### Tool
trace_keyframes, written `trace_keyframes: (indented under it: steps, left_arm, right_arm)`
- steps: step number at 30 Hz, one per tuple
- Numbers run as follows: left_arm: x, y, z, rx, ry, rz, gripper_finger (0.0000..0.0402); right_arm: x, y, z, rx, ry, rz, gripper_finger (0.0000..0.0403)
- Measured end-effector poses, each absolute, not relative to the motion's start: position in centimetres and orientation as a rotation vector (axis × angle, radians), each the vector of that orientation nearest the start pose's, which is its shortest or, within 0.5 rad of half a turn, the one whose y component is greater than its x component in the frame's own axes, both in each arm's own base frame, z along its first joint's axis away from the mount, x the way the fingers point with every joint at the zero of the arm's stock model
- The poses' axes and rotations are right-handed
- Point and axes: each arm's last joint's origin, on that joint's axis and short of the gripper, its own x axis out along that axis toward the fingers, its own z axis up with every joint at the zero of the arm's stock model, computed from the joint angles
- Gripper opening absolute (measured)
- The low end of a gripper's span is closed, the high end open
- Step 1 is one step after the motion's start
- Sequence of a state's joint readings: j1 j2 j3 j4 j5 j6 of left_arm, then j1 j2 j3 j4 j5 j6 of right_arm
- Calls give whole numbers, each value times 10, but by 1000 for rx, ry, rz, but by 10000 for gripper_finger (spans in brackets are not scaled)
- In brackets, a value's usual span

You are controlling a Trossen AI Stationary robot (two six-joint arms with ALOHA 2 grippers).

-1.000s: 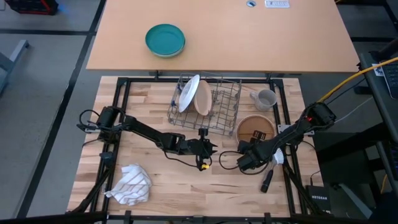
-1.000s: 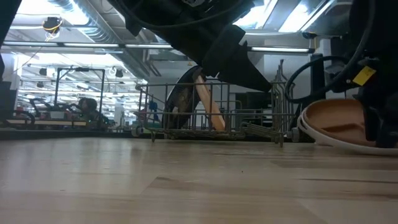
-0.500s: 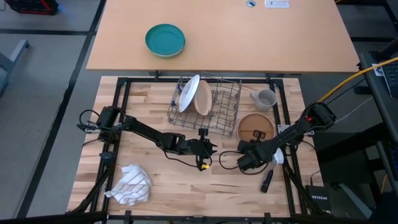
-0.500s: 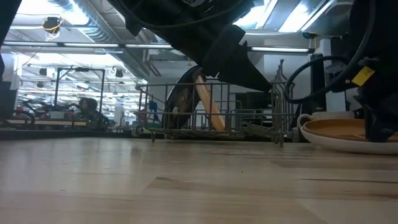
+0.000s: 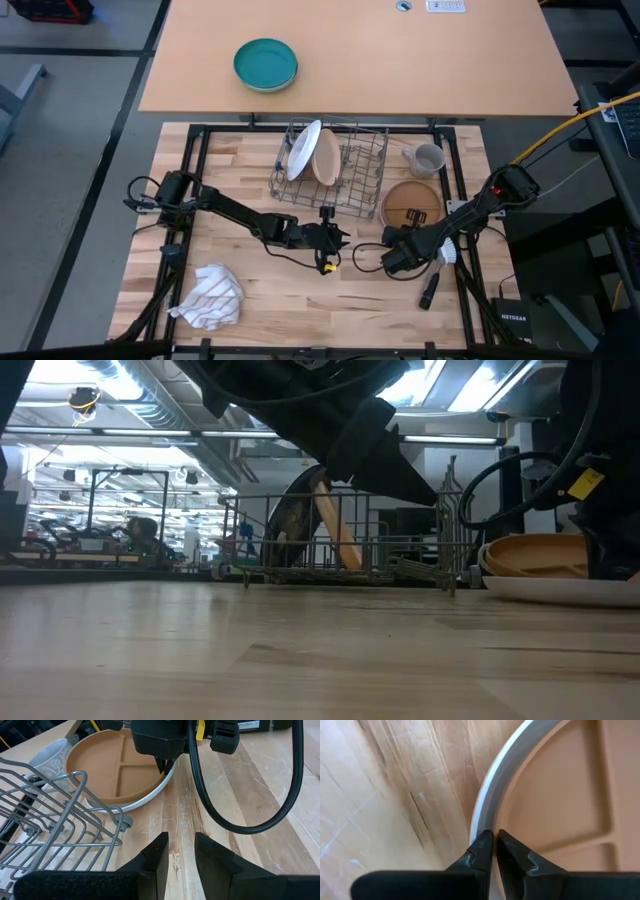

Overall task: Sort dishes
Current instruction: Put the brown plate in the dish rack

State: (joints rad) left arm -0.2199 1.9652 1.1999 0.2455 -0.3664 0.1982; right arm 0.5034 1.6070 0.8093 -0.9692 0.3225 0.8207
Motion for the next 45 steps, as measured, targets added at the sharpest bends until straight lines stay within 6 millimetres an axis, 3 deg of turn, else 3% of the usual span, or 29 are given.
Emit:
trace_keyframes:
  steps: [11, 24, 32, 45]
  left_arm:
    - [414, -82, 174, 343, 513, 94, 84]
    - [414, -83, 178, 332, 492, 96, 84]
    - [406, -88, 208, 307, 413, 92, 84]
    - [389, -95, 245, 303, 354, 77, 84]
  right_arm:
    - [204, 101, 144, -76, 1489, -515, 13]
    - [218, 109, 188, -113, 1504, -537, 8]
    - [231, 117, 224, -76, 1493, -490, 5]
    - [230, 145, 306, -24, 1434, -379, 8]
